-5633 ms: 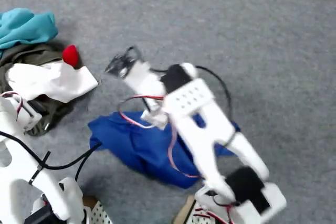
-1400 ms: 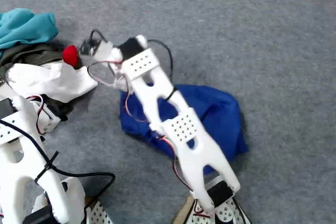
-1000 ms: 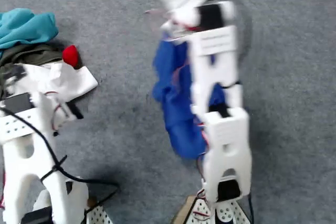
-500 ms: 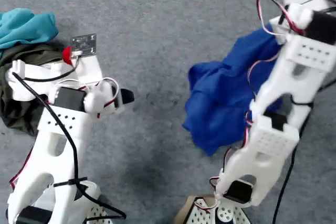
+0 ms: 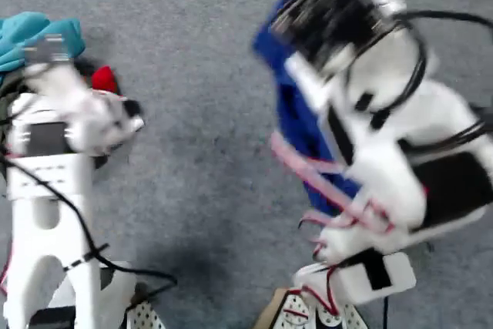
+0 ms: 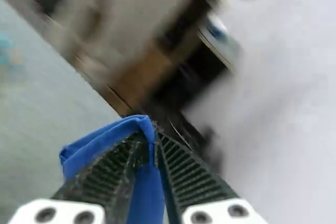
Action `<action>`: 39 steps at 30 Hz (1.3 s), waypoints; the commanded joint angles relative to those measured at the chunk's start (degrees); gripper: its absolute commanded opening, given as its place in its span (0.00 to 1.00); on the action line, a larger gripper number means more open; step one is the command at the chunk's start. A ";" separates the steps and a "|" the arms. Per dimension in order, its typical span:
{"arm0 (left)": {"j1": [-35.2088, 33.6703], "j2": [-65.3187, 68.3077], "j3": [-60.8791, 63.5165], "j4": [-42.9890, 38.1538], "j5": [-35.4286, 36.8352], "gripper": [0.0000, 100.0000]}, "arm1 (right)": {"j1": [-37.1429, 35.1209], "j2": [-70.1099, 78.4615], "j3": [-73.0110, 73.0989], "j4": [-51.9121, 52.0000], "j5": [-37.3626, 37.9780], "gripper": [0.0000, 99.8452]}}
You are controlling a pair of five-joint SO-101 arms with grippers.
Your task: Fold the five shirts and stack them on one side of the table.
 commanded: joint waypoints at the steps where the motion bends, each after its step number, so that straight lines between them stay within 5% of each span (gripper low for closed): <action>1: -14.86 -1.36 -4.13 0.09 0.44 0.28 | -12.79 -1.89 -2.51 -3.69 -3.87 0.00; 7: -27.43 -0.92 -4.13 -0.18 0.35 0.28 | -23.43 -2.07 0.84 -15.65 -9.58 0.00; 13: -29.45 -1.36 -3.69 0.44 -1.58 0.28 | -25.71 -2.07 4.70 -22.07 -10.90 0.00; 26: -18.02 -1.36 -4.04 4.04 -2.37 0.28 | 6.11 -0.66 34.33 -15.65 -9.85 0.00; 33: -4.57 -0.92 -3.60 4.13 -2.29 0.28 | 21.76 -0.75 64.13 -32.09 -0.18 0.00; 39: 9.05 -0.84 0.09 1.41 -4.75 0.28 | 24.31 -0.22 87.96 -53.54 1.41 0.00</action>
